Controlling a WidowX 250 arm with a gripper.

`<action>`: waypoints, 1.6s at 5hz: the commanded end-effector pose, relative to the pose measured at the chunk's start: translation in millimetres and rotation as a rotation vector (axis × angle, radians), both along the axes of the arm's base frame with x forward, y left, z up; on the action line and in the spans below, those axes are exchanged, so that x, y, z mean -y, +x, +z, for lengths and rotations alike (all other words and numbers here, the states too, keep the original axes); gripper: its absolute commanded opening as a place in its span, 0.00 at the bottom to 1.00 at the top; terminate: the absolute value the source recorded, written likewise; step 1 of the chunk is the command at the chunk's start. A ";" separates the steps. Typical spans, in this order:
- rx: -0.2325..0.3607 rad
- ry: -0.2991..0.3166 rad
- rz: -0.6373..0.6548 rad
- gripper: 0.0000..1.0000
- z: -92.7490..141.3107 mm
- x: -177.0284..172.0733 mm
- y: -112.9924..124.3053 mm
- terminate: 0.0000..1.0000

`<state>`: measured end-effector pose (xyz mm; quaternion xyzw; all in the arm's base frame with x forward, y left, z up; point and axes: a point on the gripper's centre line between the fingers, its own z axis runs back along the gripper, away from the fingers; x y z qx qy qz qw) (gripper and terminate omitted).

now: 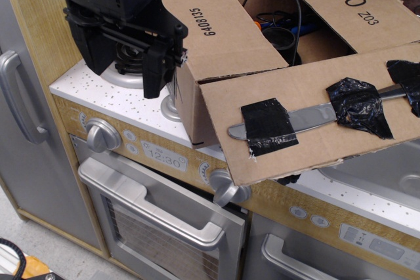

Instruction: Close large4fbox flaps

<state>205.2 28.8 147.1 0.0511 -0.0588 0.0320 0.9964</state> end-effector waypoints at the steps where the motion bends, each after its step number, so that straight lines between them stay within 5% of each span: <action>1: 0.000 0.000 0.000 1.00 0.0 0.0 0.0 0.00; 4: 0.081 -0.132 0.038 1.00 -52.4 15.4 -20.7 0.00; 8: 0.295 -0.167 -0.018 1.00 -91.7 71.5 -8.1 0.00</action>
